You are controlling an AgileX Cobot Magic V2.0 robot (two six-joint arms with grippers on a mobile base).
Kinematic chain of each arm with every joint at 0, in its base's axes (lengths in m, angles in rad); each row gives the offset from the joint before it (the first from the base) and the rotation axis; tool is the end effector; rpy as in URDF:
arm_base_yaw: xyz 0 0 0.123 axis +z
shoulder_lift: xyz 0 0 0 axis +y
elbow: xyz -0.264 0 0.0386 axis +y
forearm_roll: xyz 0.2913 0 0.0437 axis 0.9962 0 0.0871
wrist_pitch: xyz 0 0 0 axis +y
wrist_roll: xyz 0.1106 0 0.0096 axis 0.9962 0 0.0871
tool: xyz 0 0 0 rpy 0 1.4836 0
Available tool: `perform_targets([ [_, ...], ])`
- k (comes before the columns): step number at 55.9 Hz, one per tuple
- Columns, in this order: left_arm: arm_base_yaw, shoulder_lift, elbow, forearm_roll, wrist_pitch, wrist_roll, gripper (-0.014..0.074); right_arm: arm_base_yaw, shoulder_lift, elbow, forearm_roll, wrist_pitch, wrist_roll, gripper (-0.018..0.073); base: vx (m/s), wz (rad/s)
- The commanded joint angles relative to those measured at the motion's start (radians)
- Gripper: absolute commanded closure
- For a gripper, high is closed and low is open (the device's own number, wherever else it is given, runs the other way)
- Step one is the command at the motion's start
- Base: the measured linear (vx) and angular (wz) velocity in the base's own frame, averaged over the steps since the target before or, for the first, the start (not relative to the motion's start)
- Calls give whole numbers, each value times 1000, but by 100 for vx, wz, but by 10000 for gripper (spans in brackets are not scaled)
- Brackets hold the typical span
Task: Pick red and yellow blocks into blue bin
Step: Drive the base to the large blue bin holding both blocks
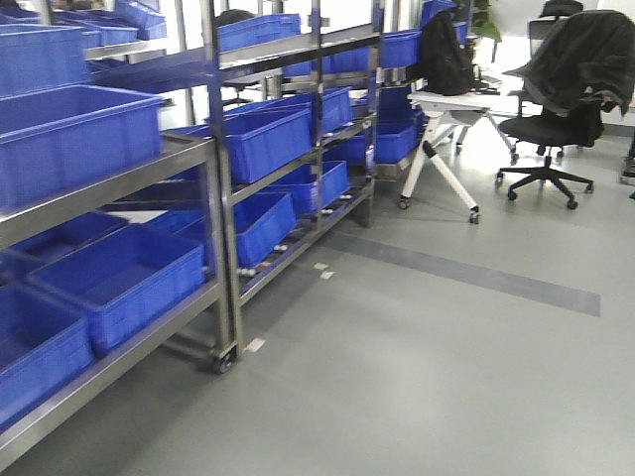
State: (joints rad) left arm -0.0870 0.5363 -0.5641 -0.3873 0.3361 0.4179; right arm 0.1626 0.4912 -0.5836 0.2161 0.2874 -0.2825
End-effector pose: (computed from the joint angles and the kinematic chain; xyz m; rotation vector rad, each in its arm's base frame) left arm 0.1888 -0.0304 0.3211 0.2115 1.7564 -0.1370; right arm 0.1782 0.0361 0.3407 -0.2439 1.6555 0.1170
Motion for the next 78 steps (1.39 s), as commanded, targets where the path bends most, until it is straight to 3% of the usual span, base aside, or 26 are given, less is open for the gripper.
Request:
perform_targets([
  [1,0,7,-30,-19,-81,-7,594,-1,6,-29,3,-85,-7,569,57,-23],
  [52,0,7,-30,-19,-81,-7,594,-1,7,-29,5,-84,-7,569,57,-30],
  [78,0,7,-30,-19,-81,-7,594,-1,7,-29,6,-84,-7,569,54,39],
])
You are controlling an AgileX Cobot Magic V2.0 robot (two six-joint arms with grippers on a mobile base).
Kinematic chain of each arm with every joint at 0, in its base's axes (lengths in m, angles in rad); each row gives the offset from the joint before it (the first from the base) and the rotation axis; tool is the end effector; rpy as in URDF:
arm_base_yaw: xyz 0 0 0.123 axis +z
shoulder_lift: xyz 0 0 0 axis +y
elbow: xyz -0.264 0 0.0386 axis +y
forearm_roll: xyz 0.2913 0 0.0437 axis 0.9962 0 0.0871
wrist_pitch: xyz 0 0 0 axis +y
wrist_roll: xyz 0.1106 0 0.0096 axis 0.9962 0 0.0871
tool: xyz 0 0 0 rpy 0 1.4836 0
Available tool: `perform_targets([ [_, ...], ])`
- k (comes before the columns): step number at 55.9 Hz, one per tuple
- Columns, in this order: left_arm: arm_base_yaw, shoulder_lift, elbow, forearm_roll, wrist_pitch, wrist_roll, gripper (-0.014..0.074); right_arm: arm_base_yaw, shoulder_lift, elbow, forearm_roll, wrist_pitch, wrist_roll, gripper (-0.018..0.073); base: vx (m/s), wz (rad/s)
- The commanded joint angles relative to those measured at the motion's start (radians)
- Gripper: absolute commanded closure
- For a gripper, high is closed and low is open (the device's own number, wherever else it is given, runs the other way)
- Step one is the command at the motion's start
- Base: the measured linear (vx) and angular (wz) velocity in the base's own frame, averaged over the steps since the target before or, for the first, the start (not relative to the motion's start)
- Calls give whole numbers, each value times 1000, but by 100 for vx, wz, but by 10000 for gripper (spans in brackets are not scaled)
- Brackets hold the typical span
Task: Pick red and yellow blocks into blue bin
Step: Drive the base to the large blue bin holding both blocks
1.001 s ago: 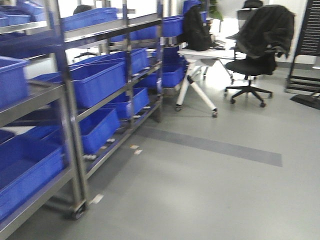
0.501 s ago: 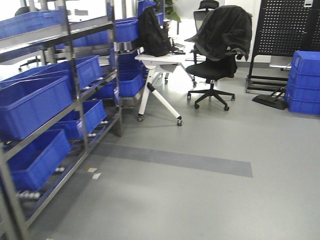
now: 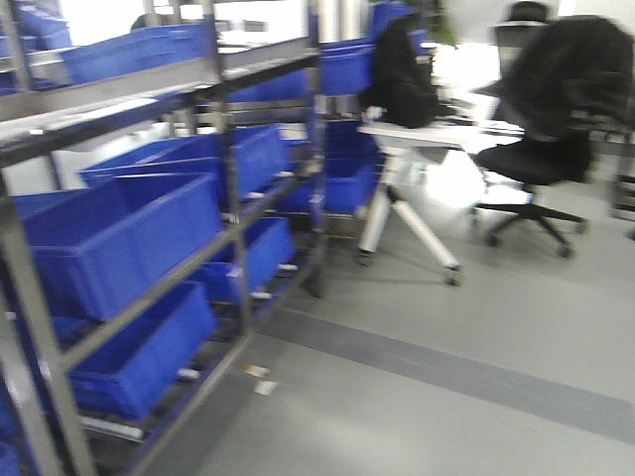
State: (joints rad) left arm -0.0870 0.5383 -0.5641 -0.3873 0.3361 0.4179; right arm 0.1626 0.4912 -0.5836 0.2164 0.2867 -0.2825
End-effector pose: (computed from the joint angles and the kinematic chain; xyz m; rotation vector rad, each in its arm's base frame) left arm 0.1892 -0.0304 0.3208 0.2116 1.7584 -0.1371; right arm 0.1782 0.0361 0.3407 -0.2435 1.6549 0.1172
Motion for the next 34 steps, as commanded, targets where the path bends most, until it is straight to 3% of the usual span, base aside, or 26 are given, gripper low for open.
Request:
perform_targets([
  [1,0,5,-30,-19,-81,-7,594,-1,7,-29,6,-84,-7,569,48,65],
  [34,0,5,-30,-19,-81,-7,594,-1,7,-29,6,-83,-7,569,39,60],
])
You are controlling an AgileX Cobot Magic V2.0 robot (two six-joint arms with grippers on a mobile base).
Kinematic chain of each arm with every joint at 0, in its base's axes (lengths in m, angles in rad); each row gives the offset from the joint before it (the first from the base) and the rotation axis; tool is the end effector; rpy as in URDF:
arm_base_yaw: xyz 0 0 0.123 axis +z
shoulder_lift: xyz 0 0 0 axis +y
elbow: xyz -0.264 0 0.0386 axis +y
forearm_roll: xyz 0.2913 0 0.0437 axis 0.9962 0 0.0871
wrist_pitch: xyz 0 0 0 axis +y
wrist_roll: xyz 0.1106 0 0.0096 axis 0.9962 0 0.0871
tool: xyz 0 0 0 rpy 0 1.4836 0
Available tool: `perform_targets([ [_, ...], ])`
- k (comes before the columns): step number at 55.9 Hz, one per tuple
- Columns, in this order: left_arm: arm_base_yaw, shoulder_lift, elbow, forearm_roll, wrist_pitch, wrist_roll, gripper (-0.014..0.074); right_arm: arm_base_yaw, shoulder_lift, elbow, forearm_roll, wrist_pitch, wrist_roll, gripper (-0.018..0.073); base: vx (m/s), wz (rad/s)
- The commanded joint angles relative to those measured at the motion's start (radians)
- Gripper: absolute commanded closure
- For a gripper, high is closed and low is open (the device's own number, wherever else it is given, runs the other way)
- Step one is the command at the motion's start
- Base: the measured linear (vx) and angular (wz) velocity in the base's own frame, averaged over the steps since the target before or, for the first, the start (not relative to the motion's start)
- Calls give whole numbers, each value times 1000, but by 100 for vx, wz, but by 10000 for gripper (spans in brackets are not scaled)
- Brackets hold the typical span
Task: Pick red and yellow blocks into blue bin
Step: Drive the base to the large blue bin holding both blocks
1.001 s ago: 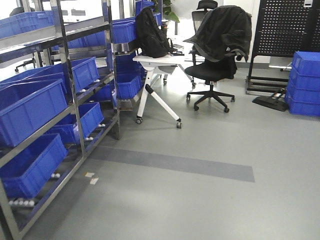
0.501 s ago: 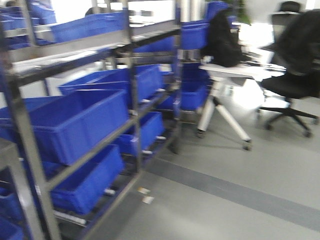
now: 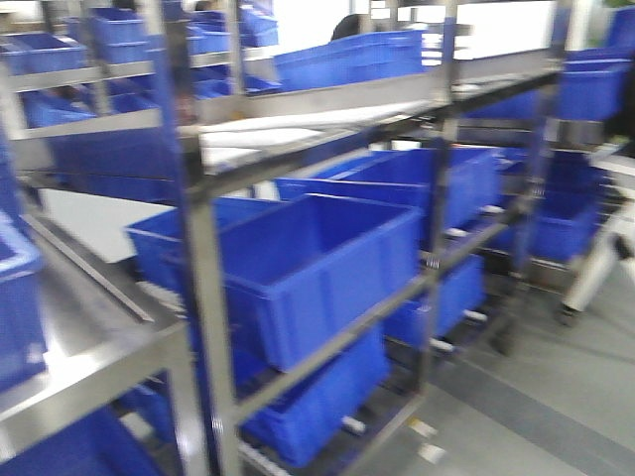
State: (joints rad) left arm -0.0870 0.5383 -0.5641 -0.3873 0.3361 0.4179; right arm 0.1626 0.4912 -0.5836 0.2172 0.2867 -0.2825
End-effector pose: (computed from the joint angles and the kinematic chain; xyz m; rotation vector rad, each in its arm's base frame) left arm 0.1892 -0.0304 0.3208 0.2116 1.7584 -0.1371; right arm 0.1782 0.0361 0.3407 -0.2430 1.6549 0.1180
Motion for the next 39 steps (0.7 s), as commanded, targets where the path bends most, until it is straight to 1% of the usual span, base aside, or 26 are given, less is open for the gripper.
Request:
perform_targets([
  [1,0,5,-30,-19,-81,-7,594,-1,7,-29,5,-83,-7,569,28,65],
  [9,0,5,-30,-19,-81,-7,594,-1,7,-29,5,-83,-7,569,26,72],
  [26,0,5,-30,-19,-81,-7,594,-1,7,-29,5,-83,-7,569,21,84],
  [39,0,5,-30,-19,-81,-7,594,-1,7,-29,5,-83,-7,569,18,70],
])
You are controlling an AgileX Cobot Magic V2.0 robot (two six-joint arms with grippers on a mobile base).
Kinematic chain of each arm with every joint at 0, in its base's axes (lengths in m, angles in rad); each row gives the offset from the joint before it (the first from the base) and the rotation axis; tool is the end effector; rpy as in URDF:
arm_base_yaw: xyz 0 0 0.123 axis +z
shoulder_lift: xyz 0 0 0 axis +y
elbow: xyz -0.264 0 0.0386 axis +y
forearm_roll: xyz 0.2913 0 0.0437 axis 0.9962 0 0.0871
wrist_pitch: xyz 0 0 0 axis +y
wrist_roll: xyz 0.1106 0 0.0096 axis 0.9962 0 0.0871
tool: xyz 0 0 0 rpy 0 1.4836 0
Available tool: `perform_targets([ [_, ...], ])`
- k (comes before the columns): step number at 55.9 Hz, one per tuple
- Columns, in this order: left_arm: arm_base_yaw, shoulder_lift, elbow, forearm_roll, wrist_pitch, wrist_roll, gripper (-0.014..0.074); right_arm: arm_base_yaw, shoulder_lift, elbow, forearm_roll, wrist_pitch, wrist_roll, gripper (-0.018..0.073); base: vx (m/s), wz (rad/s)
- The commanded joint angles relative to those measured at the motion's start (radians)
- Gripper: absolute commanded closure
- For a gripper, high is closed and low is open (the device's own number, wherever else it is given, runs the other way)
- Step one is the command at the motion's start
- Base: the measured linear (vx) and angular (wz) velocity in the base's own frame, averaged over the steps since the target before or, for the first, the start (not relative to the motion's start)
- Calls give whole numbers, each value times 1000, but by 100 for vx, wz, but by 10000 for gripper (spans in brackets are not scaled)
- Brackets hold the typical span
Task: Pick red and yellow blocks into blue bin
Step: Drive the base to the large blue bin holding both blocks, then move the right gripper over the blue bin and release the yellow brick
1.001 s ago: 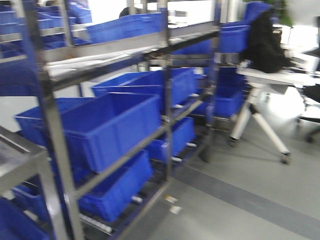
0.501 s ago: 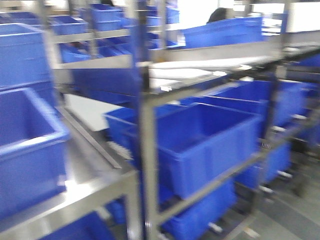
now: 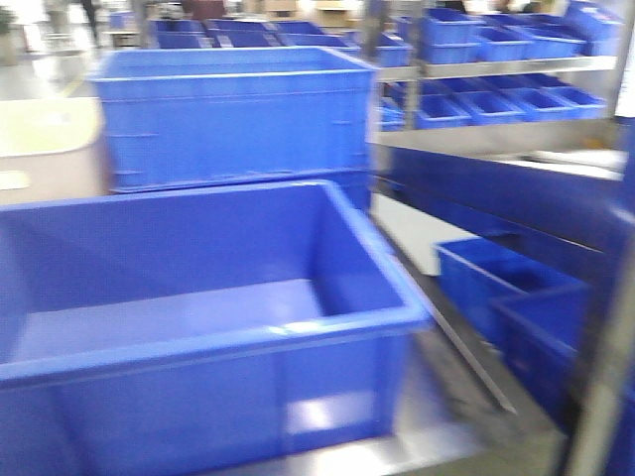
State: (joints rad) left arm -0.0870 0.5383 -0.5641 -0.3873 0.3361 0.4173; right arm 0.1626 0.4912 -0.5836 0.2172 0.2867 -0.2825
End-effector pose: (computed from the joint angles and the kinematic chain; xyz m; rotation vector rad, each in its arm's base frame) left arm 0.1892 -0.0304 0.3208 0.2111 1.7585 -0.1375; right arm 0.1782 0.0361 0.3407 -0.2430 1.6549 0.1180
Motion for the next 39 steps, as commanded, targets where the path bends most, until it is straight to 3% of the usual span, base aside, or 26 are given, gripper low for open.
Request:
perform_targets([
  [1,0,5,-30,-19,-81,-7,594,-1,7,-29,5,-83,-7,569,17,65],
  [19,0,5,-30,-19,-81,-7,594,-1,7,-29,5,-83,-7,569,16,52],
  [39,0,5,-30,-19,-81,-7,594,-1,7,-29,5,-83,-7,569,10,17],
])
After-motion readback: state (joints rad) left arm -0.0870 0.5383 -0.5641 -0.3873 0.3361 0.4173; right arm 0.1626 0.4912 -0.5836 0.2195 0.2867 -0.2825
